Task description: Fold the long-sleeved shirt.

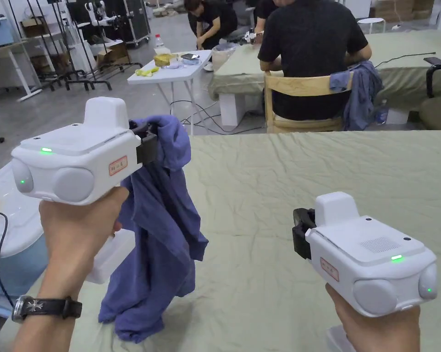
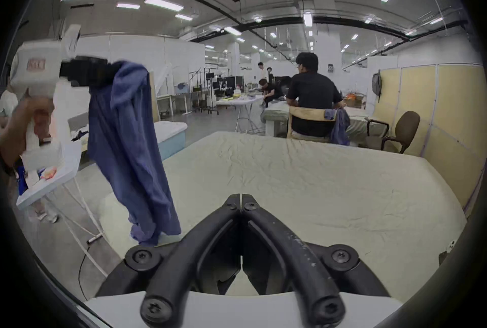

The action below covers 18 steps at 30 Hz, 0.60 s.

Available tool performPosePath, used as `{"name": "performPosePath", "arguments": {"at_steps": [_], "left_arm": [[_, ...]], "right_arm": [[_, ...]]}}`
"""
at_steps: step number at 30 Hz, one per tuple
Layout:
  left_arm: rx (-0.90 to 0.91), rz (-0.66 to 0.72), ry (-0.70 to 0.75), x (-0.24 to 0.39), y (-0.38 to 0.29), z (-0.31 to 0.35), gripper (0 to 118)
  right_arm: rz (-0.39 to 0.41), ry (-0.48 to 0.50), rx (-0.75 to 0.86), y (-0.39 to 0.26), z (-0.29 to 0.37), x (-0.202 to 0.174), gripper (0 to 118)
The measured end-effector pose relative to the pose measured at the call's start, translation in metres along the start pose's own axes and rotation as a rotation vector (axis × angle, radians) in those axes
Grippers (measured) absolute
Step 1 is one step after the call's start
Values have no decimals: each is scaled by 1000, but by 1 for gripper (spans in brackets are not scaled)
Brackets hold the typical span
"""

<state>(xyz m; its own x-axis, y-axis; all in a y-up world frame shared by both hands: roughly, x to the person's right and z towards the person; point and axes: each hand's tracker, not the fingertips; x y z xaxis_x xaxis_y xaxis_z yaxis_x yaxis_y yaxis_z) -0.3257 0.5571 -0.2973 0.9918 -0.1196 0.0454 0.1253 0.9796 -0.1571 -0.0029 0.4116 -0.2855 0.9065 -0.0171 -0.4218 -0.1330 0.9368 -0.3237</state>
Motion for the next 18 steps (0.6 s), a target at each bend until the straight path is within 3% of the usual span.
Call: {"name": "performPosePath", "arguments": {"at_steps": [7,18], "left_arm": [[97,-3,-78,43,61,3,14],[149,-25,-304,145,104,-32,14]], "right_arm": [[-2,-80,47,6,38,28,1],[-88,-275,99,-1,92,102,1]]}}
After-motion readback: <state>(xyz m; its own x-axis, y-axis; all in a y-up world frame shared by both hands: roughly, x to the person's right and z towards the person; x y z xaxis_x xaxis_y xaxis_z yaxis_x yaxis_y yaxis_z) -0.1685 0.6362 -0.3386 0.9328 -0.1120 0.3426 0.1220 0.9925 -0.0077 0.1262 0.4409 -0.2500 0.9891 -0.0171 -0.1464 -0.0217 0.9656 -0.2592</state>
